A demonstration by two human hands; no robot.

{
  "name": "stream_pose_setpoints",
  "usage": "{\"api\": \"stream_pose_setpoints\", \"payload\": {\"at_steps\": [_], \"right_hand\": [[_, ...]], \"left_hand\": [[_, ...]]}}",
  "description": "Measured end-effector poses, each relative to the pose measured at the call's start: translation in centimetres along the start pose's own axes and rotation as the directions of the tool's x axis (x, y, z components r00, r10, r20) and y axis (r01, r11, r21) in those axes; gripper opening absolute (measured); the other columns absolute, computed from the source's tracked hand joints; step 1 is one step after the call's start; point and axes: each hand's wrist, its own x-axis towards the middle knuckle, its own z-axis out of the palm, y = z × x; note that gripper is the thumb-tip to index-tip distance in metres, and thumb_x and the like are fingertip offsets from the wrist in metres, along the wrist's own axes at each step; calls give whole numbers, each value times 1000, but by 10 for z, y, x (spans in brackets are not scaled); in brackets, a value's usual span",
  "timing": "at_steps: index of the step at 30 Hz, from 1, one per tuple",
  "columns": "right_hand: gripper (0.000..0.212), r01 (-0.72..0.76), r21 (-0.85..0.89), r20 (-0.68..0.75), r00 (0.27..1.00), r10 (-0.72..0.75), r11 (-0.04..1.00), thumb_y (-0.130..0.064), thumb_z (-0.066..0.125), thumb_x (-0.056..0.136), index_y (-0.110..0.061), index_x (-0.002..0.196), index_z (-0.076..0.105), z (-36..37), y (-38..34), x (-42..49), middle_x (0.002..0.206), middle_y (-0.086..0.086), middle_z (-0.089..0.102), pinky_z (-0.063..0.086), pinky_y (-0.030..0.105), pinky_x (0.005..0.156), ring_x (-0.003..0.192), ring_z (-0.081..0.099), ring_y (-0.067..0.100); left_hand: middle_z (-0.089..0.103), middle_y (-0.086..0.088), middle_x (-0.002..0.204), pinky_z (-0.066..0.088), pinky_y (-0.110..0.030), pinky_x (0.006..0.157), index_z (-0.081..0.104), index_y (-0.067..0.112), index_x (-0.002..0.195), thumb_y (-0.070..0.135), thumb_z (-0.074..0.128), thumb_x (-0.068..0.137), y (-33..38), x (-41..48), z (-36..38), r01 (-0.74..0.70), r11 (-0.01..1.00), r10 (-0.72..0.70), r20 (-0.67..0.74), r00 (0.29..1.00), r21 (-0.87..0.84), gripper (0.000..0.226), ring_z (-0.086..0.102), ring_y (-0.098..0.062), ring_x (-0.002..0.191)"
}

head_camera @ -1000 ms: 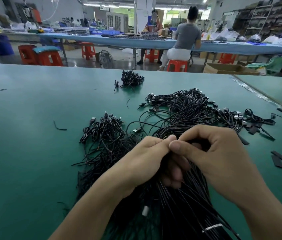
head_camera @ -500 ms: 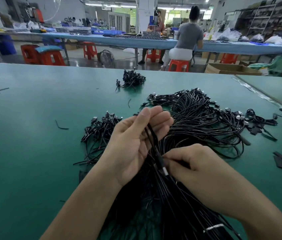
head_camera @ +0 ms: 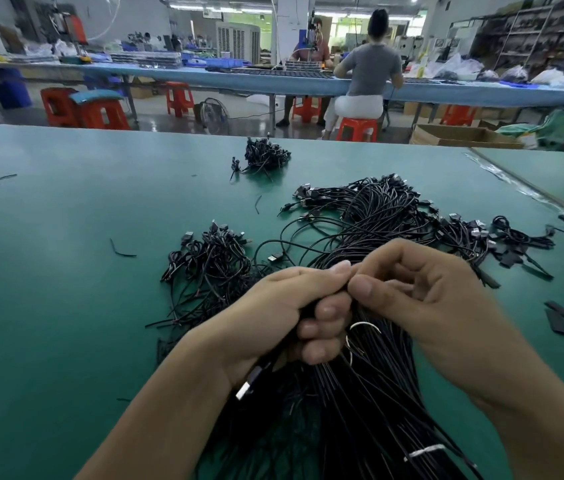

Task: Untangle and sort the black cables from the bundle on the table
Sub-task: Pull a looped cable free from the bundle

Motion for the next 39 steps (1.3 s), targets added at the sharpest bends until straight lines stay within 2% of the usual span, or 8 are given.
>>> {"api": "stream_pose_setpoints", "payload": {"at_steps": [5,9,12,16,20,28,35,39], "right_hand": [[10,-36,72,35,999,34,997,-30,73,76,-25,78,65,0,1,-1,72,7,67,52,33,67,65,59,20],[13,-2,-140,-62,998,-7,990,-22,75,86,-24,81,63,3,4,-1,74,7,70,55,58,72,69,67,30],[11,48,-238,-163,983,-89,970,-25,74,86,-27,81,64,10,5,0,72,-3,71,57,36,66,66,68,15],[16,131,-209,-278,942,-187,969,-19,74,84,-27,76,64,26,0,2,70,-11,69,47,8,54,61,65,3],[16,121,-156,-348,922,-169,980,-15,72,88,-25,77,64,32,1,1,70,-7,69,43,14,38,44,60,6],[7,47,-145,-396,913,-101,988,-25,74,83,-28,83,68,28,10,3,75,-8,73,56,34,66,70,69,13],[5,-38,-142,-358,933,-16,989,-27,75,85,-28,81,72,28,12,6,72,-8,74,55,28,64,66,70,9],[53,-224,-2,-325,922,212,974,-70,37,85,-31,95,73,20,12,5,80,-4,76,47,28,66,72,72,12]], "left_hand": [[48,4,48,47,-18,48,53,21,56,41,46,100,2,-4,-1,0,994,7,63,998,-113,48,58,-12,51],[59,-3,60,51,-21,60,53,24,54,49,50,89,-4,4,2,-45,981,75,-159,984,187,43,61,-16,59],[58,-1,62,51,-20,57,55,22,53,53,44,94,-7,5,2,-77,966,129,-200,971,247,52,60,-14,60],[71,-24,96,59,-38,53,73,11,97,65,37,98,-4,0,7,11,998,-5,-98,995,61,65,73,-36,73],[70,-13,68,34,-14,33,70,12,87,75,26,92,-8,3,6,24,966,21,-174,985,257,77,48,-12,31],[42,4,56,23,-10,34,47,22,84,56,56,88,-9,4,3,-36,939,73,-96,993,343,36,30,-2,34],[36,13,43,22,-17,36,44,24,53,56,50,91,-10,5,-11,-19,821,137,-164,977,571,50,27,-6,36],[32,13,45,20,-18,35,38,26,55,51,40,103,-11,7,-21,9,839,212,-343,915,543,54,24,-7,37]]}}
